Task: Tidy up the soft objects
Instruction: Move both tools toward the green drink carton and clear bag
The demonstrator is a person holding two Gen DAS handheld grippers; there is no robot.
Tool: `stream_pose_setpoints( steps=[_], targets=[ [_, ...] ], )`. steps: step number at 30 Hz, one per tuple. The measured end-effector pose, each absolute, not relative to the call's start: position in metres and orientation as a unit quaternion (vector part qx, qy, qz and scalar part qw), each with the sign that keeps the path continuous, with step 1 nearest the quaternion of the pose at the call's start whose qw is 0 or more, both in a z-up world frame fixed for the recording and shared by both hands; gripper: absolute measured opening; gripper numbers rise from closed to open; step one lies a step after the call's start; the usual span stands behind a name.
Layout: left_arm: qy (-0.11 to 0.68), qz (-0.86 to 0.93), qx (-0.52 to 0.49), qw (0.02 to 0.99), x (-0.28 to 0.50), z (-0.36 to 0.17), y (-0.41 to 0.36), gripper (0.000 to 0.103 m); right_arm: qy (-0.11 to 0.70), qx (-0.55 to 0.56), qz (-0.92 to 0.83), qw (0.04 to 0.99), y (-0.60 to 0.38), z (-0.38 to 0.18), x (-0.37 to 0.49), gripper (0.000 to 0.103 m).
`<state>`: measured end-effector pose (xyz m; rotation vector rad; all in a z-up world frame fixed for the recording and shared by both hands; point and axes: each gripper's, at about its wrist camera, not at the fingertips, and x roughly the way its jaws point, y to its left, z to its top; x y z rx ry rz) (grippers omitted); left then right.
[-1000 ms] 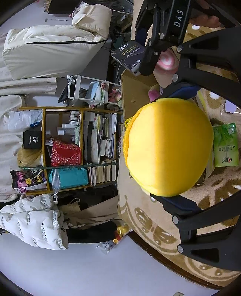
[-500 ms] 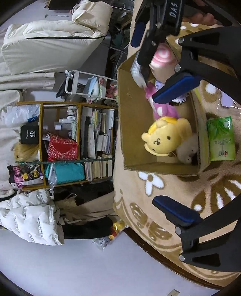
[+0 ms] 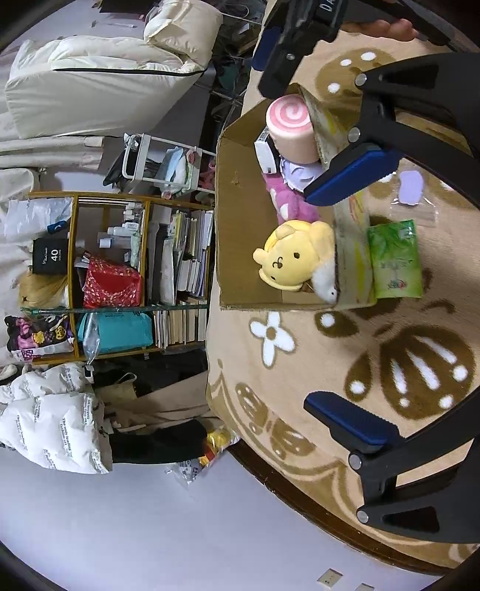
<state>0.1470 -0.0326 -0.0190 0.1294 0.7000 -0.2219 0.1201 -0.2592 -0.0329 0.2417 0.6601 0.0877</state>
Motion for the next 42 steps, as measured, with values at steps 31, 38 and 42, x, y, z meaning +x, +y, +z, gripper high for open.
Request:
stream_pose_setpoints(
  steps=[31, 38, 42],
  targets=[
    [0.451, -0.126, 0.059, 0.882, 0.157, -0.053, -0.021, 0.1, 0.418, 0.093, 0.061, 0.902, -0.218, -0.077, 0.087, 0.102],
    [0.482, -0.14, 0.063, 0.862, 0.17, -0.073, -0.034, 0.1, 0.442, 0.099, 0.068, 0.889, -0.212, -0.096, 0.1, 0.102],
    [0.498, -0.143, 0.069, 0.852, 0.174, -0.085, -0.043, 0.1, 0.454, 0.098, 0.073, 0.882, -0.21, -0.105, 0.106, 0.102]
  ],
)
